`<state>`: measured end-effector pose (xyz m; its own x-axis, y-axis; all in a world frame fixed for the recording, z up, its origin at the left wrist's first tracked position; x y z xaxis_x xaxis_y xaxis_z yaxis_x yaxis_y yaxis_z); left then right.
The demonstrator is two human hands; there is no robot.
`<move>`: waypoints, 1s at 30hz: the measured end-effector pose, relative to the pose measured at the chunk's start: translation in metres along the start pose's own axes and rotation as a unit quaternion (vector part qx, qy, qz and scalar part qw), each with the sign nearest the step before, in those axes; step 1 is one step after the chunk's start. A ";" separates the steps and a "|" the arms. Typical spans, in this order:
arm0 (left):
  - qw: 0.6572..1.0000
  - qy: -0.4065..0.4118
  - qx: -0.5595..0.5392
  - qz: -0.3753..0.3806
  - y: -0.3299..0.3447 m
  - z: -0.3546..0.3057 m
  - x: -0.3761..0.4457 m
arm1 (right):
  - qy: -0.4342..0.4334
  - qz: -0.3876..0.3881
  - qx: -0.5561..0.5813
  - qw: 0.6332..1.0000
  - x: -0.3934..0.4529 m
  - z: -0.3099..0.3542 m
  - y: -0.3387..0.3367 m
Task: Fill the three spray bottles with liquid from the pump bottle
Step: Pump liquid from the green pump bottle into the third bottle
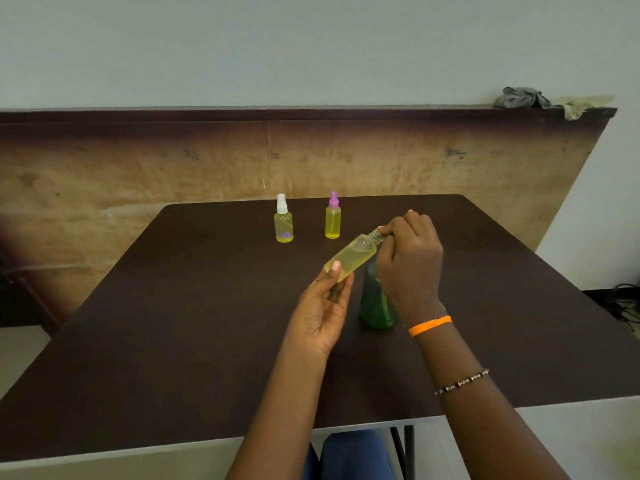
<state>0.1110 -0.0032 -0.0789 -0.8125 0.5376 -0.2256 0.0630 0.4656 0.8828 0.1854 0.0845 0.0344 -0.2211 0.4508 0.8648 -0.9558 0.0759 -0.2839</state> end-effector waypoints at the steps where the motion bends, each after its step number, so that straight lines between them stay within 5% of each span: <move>1: 1.000 0.000 0.000 0.000 0.000 0.001 0.000 | 0.002 -0.006 0.001 1.000 0.000 -0.001 0.000; 6: 1.000 0.010 0.011 -0.006 -0.004 -0.001 0.005 | -0.006 -0.052 0.021 0.998 -0.017 -0.012 0.005; 30: 1.000 0.000 -0.010 -0.014 0.001 0.002 -0.002 | 0.011 0.000 0.011 1.000 -0.001 -0.002 0.003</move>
<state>0.1141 -0.0027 -0.0779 -0.8133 0.5249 -0.2510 0.0281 0.4664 0.8841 0.1831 0.0864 0.0321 -0.2165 0.4707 0.8553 -0.9601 0.0564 -0.2741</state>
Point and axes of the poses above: each hand's wrist, its own x-axis towards the middle knuckle, its own y-axis out of the palm, z = x × y, the point moved 8 cm from there along x, towards the middle knuckle, and after that the axes turned 10 degrees about y, right-handed, at the moved point
